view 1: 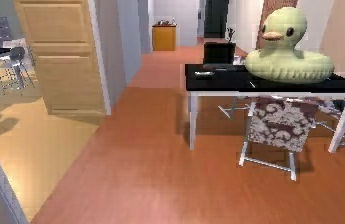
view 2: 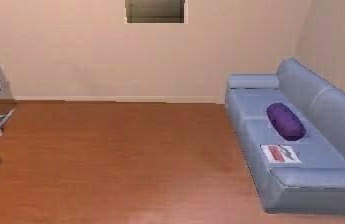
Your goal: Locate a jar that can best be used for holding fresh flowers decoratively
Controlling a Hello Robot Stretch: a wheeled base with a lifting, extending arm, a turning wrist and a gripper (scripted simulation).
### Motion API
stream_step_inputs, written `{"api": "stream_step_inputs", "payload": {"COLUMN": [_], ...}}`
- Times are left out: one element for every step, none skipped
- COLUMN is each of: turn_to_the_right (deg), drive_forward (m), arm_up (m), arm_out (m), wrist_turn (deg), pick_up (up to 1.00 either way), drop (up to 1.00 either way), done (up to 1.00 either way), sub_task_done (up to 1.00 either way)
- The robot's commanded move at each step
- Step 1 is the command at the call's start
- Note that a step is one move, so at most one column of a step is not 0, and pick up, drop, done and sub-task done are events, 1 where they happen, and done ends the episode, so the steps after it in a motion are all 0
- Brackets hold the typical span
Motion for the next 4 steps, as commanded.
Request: {"api": "stream_step_inputs", "payload": {"turn_to_the_right": [-21.0,0.0,-6.0,0.0], "drive_forward": [0.0,1.0,0.0,0.35], "arm_up": [0.0,0.0,0.0,0.0], "arm_out": [0.0,0.0,0.0,0.0], "wrist_turn": [0.0,0.0,0.0,0.0], "pick_up": [0.0,0.0,0.0,0.0], "drop": [0.0,0.0,0.0,0.0], "done": [0.0,0.0,0.0,0.0], "sub_task_done": [0.0,0.0,0.0,0.0]}}
